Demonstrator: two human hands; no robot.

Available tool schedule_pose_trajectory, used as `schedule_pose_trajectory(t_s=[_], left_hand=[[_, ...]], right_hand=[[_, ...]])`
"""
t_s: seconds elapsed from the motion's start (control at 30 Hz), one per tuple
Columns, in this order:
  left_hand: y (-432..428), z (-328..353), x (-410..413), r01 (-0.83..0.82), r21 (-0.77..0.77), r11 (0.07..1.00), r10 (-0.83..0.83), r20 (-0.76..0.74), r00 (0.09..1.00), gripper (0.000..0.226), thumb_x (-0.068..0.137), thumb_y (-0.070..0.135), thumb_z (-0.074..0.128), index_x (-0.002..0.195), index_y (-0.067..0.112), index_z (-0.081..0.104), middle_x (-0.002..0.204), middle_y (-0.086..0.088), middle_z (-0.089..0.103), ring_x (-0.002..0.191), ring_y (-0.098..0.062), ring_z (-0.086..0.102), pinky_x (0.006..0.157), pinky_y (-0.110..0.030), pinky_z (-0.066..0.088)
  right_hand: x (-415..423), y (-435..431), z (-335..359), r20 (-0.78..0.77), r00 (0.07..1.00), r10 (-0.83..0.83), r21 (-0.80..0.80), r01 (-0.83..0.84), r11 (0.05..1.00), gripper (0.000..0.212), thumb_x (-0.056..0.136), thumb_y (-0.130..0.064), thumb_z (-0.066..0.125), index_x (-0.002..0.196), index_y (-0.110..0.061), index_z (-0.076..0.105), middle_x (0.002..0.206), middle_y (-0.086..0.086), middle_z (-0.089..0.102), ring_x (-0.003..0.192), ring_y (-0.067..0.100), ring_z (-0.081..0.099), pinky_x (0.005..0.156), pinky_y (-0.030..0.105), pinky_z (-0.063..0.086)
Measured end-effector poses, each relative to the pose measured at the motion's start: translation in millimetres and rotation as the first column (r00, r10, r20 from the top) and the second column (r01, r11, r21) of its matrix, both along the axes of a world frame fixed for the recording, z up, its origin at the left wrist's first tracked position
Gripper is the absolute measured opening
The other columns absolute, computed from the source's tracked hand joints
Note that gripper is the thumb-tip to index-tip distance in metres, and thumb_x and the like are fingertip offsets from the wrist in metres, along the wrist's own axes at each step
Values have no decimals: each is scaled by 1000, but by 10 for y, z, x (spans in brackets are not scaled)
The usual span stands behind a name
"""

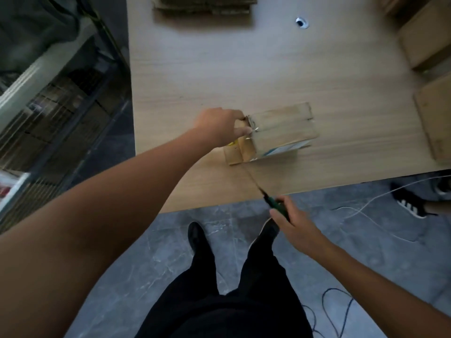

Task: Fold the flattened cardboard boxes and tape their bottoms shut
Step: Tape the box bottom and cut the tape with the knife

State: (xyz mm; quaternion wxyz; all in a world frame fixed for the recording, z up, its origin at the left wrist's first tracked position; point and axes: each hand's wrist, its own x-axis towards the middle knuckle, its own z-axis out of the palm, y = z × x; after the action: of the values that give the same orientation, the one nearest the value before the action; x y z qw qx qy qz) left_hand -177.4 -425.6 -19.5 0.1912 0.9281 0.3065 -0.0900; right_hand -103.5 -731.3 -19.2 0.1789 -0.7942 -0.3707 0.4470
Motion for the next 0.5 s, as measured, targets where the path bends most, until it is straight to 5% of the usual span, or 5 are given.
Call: schedule_pose_trajectory(t_s=[0.1,0.2,0.27,0.37,0.5], left_hand=[[-59,-45,-42,-49,-22,999,50,61,997,54,95,70,46,133,34,59,125,-5,69,115,-32,62,88,-40,48],[-131,-89,-44,-111,-29,993,113,83,990,54,94,71,47,124,29,64,116,-7,71,107,-33,65,81,-39,48],[-172,-74,-62,-162,-33,986,164,86,983,51,93,72,45,113,29,64,107,-6,72,101,-32,66,78,-39,50],[-234,-42,-76,-187,-123,975,193,47,980,41,96,64,49,110,29,65,106,-2,72,96,-27,66,74,-36,49],[-219,6,-202,-235,-493,838,305,65,950,24,94,34,58,115,27,66,111,2,71,67,-16,71,69,-28,55]], right_hand=[[29,219,293,30,971,-239,200,229,953,12,107,-35,46,99,-28,52,67,0,49,53,8,46,51,25,36],[140,718,347,277,920,-279,384,160,909,27,107,-30,43,103,-7,57,87,5,53,84,18,51,75,32,39],[199,1074,287,382,911,-154,302,34,953,34,105,-29,44,116,0,57,110,11,55,110,27,50,98,38,39],[201,1339,307,456,890,-7,102,-44,994,42,106,-33,40,116,3,58,124,18,53,124,38,47,107,47,38],[169,1382,312,487,872,59,-12,-60,998,52,107,-38,36,127,6,56,139,22,45,139,39,36,111,46,34]])
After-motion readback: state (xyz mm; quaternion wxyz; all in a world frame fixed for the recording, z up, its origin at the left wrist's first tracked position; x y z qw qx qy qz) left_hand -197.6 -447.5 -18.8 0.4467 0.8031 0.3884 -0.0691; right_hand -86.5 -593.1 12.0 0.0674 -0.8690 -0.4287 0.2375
